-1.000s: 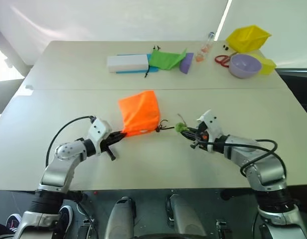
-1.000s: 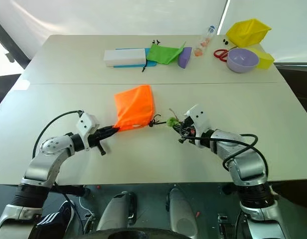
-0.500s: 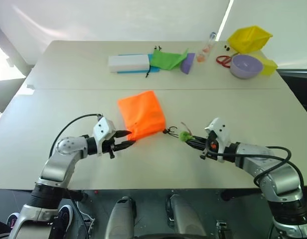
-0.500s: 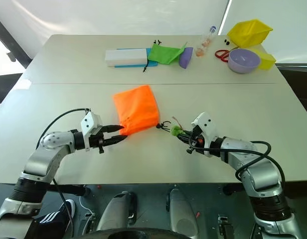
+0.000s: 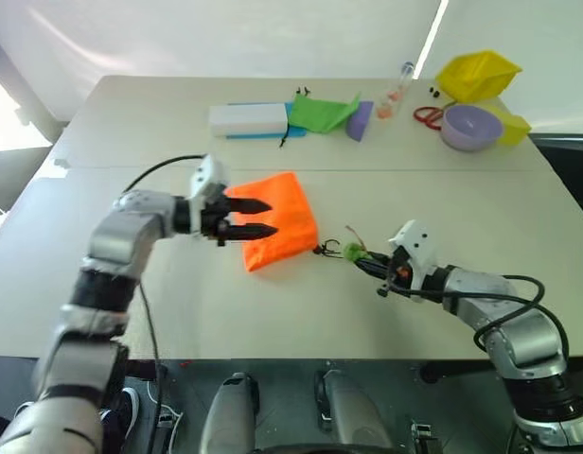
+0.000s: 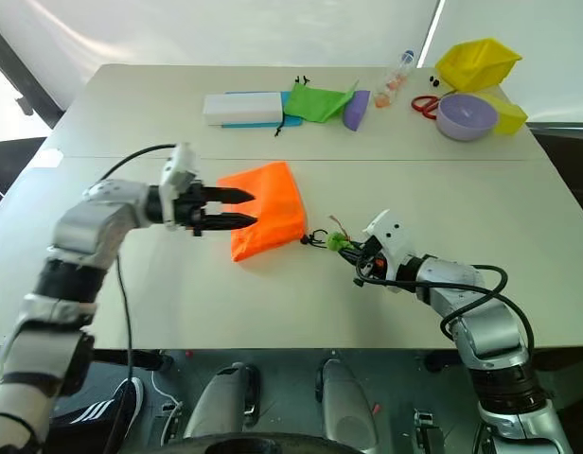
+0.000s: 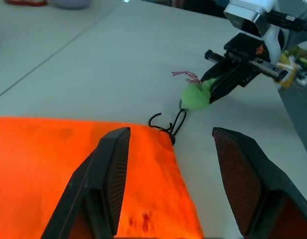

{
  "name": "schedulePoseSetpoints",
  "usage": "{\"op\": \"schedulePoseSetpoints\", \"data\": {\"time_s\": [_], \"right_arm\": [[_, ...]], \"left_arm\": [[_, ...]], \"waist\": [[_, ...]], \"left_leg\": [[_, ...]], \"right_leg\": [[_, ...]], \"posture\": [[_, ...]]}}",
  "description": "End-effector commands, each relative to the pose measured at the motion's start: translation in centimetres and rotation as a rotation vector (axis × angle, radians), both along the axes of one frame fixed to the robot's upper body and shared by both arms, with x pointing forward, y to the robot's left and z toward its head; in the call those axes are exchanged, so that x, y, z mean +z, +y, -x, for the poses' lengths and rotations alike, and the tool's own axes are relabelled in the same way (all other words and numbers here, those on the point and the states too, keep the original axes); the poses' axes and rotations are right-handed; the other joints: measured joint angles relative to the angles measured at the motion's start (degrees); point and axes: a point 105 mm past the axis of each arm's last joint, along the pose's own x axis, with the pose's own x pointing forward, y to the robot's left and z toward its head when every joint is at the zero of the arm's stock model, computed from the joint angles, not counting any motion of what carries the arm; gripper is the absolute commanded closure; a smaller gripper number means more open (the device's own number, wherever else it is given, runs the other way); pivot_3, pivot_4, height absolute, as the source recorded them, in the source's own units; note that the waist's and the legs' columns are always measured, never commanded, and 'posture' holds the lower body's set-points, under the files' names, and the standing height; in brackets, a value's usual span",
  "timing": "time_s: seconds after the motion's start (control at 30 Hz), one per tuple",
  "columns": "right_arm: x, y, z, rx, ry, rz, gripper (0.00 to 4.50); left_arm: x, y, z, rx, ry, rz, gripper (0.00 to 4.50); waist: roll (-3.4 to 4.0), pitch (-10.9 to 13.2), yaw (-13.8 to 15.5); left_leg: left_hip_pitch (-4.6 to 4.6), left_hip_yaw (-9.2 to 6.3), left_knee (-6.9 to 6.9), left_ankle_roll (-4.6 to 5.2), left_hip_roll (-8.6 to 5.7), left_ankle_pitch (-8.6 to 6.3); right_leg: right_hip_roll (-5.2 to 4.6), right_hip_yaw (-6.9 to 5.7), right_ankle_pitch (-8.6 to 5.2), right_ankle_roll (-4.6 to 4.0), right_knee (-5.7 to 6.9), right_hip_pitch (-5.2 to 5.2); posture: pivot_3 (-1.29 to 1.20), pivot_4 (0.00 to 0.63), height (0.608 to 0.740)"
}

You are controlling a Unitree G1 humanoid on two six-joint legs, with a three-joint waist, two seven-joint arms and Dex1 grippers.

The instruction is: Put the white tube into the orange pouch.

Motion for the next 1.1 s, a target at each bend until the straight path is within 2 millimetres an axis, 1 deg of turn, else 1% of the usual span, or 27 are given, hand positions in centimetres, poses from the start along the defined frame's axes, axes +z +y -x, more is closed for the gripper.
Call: {"op": "schedulePoseSetpoints", "data": {"time_s": [0.03,0.13,0.23,0.33,0.47,0.53,0.6,0.7,0.87,0.9,0.93,1.1], "right_arm": [[1.0,0.0,-0.6,-0.014,-0.061,-0.006,4.50],[1.1,0.1,-0.7,-0.027,-0.076,-0.009,4.50],[1.0,0.1,-0.8,-0.041,-0.087,-0.009,4.50],[1.2,0.0,-0.9,-0.055,-0.098,-0.010,4.50],[1.4,-0.1,-1.1,-0.072,-0.112,-0.010,4.50],[1.4,0.2,-1.2,-0.071,-0.117,-0.012,4.50],[1.4,0.4,-1.2,-0.069,-0.124,-0.014,4.50],[1.7,0.6,-1.3,-0.071,-0.135,-0.023,4.50],[1.7,0.7,-1.5,-0.072,-0.142,-0.019,4.50],[1.8,0.8,-1.5,-0.069,-0.143,-0.022,4.50],[1.8,0.8,-1.5,-0.066,-0.145,-0.023,4.50],[1.9,0.9,-1.6,-0.062,-0.150,-0.021,4.50]], "left_arm": [[-0.5,-2.2,-0.5,-0.133,-0.072,-0.062,1.69],[-0.6,-4.3,-1.1,-0.213,-0.076,-0.087,1.69],[-1.4,-5.4,-1.9,-0.230,-0.098,-0.152,1.69],[-1.9,-6.2,-1.9,-0.292,-0.117,-0.222,1.69],[-2.9,-6.7,-1.3,-0.399,-0.175,-0.351,1.69],[-3.5,-6.8,-1.3,-0.422,-0.184,-0.410,1.69],[-3.9,-6.9,-1.4,-0.422,-0.197,-0.451,1.69],[-4.0,-7.3,-1.8,-0.397,-0.205,-0.468,1.69],[-4.4,-7.3,-2.2,-0.365,-0.210,-0.499,1.69],[-4.5,-7.3,-2.2,-0.370,-0.229,-0.504,2.21],[-4.5,-7.3,-2.2,-0.371,-0.223,-0.503,2.47],[-4.2,-7.6,-2.4,-0.347,-0.215,-0.484,2.47]], "waist": [[-0.01,0.01,-0.21],[-0.02,0.01,-0.07],[-0.02,0.02,-0.08],[-0.02,0.02,-0.20],[-0.03,0.02,-0.07],[-0.03,0.02,-0.01],[-0.03,0.02,0.00],[-0.03,0.02,-0.04],[-0.03,0.02,-0.05],[-0.03,0.02,-0.06],[-0.03,0.02,-0.07],[-0.03,0.02,-0.04]], "left_leg": [[-0.03,0.01,-0.01,0.01,0.00,0.00],[-0.07,-0.02,-0.05,0.05,0.02,-0.03],[-0.09,-0.10,-0.06,0.08,0.03,-0.04],[-0.10,-0.10,-0.06,0.10,0.03,-0.05],[-0.11,-0.10,-0.05,0.10,0.03,-0.06],[-0.15,-0.11,-0.04,0.10,0.03,-0.06],[-0.17,-0.11,-0.01,0.10,0.03,-0.06],[-0.18,-0.12,0.00,0.11,0.02,-0.06],[-0.18,-0.14,0.00,0.11,0.03,-0.06],[-0.18,-0.14,0.00,0.11,0.03,-0.06],[-0.18,-0.14,0.00,0.11,0.03,-0.06],[-0.18,-0.14,0.01,0.11,0.03,-0.06]], "right_leg": [[0.00,0.01,0.01,0.01,-0.03,-0.02],[0.08,0.01,0.01,0.02,-0.04,-0.07],[0.15,0.00,0.00,0.02,-0.03,-0.08],[0.15,0.02,0.00,0.03,-0.03,-0.08],[0.15,0.01,0.00,0.03,-0.03,-0.08],[0.14,0.01,0.00,0.03,-0.03,-0.09],[0.14,0.01,0.00,0.03,-0.03,-0.10],[0.13,0.01,0.00,0.03,-0.03,-0.10],[0.15,0.00,0.01,0.05,-0.01,-0.10],[0.15,0.00,0.01,0.05,0.00,-0.10],[0.15,0.00,0.01,0.05,0.00,-0.10],[0.15,0.00,0.01,0.06,0.01,-0.10]], "posture": [[0.00,0.150,0.740],[0.00,0.150,0.740],[0.00,0.150,0.740],[0.00,0.150,0.740],[0.00,0.150,0.740],[0.00,0.150,0.740],[0.00,0.150,0.740],[0.00,0.150,0.740],[0.00,0.150,0.740],[0.00,0.150,0.740],[0.00,0.150,0.740],[0.00,0.150,0.740]]}}
